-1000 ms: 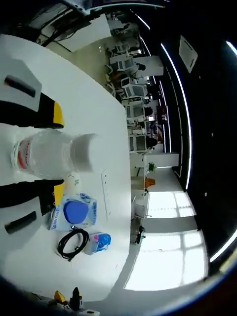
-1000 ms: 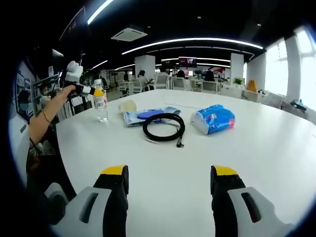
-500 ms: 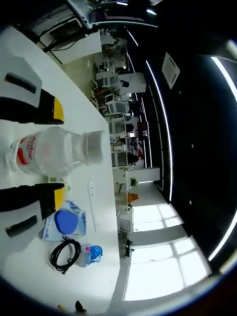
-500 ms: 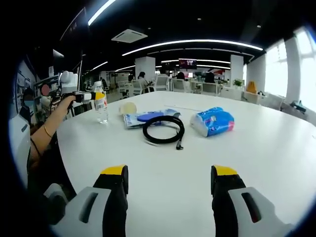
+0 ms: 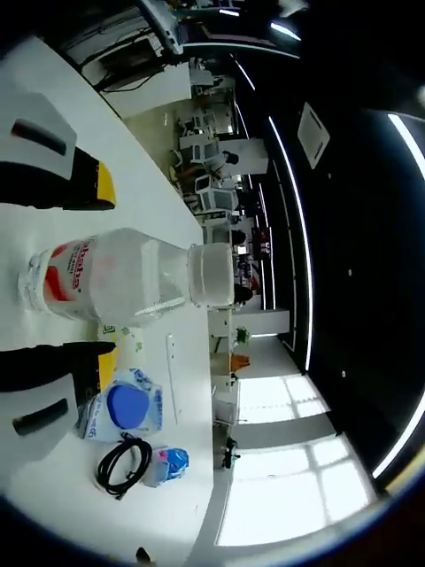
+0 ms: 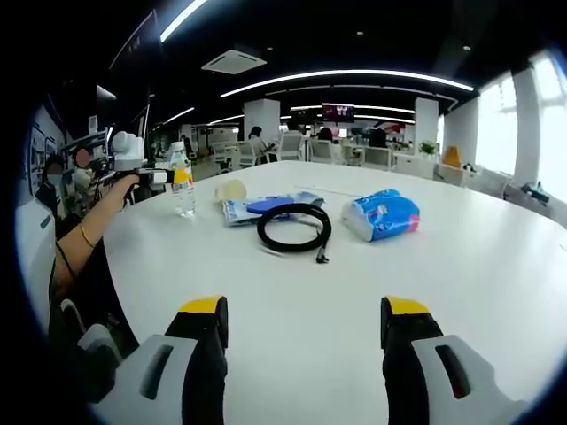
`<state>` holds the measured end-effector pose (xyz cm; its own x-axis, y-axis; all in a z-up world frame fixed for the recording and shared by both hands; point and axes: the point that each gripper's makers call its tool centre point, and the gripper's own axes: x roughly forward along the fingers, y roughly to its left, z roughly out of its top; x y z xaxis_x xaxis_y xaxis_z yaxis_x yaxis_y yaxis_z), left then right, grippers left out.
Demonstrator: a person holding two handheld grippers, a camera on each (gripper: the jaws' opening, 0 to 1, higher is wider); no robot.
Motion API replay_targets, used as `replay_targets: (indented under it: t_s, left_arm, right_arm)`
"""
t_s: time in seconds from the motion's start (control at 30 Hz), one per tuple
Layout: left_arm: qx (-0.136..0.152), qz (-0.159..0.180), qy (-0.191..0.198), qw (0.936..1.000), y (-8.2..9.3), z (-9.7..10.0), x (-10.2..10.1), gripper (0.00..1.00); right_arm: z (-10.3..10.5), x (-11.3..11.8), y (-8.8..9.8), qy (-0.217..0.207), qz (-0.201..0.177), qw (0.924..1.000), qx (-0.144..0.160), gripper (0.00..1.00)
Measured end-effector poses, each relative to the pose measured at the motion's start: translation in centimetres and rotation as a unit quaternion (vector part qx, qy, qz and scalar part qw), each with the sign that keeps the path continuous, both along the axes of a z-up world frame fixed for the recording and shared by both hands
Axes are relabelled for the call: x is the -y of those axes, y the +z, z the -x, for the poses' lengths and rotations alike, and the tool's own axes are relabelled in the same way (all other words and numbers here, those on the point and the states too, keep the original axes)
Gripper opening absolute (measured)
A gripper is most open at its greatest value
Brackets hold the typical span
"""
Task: Arrange the tabletop items into an orderly group along one side of the table until the central work area is clear of visible clutter.
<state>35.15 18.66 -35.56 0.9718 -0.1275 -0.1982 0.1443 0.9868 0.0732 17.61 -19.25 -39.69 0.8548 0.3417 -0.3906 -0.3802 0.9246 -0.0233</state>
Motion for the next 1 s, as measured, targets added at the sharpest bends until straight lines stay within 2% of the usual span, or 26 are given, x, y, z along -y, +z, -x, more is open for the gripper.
replay_targets:
  t_s: [0.3,0.4,0.43,0.67,1.0]
  left_arm:
    - [-0.014,0.021,-0.002,0.9997,-1.8,-0.6,0.0,0.57]
    - [-0.018,0.021,0.001,0.9996,-2.0,-0.6,-0.2,0.43]
    - [-0.012,0.019,-0.013,0.9997,-1.9,-0.7,0.2,0.41]
    - [-0.008,0.02,-0.003,0.9998,-1.9,-0.5,0.0,0.4]
    - [-0.004,0.022,-0.017,0.9996,-1.8,-0.5,0.1,0.38]
  right_arm:
    - [-0.1,0.3,-0.4,-0.004,0.002,1.0,-0.005,0.67]
    - [-0.2,0.2,-0.4,-0.003,0.002,1.0,-0.006,0.66]
    - [-0.2,0.2,-0.4,-0.003,0.0,1.0,-0.006,0.66]
    - [-0.2,0.3,-0.5,-0.005,0.0,1.0,-0.008,0.66]
    - [-0.3,0.3,-0.7,-0.004,0.003,0.9999,-0.012,0.66]
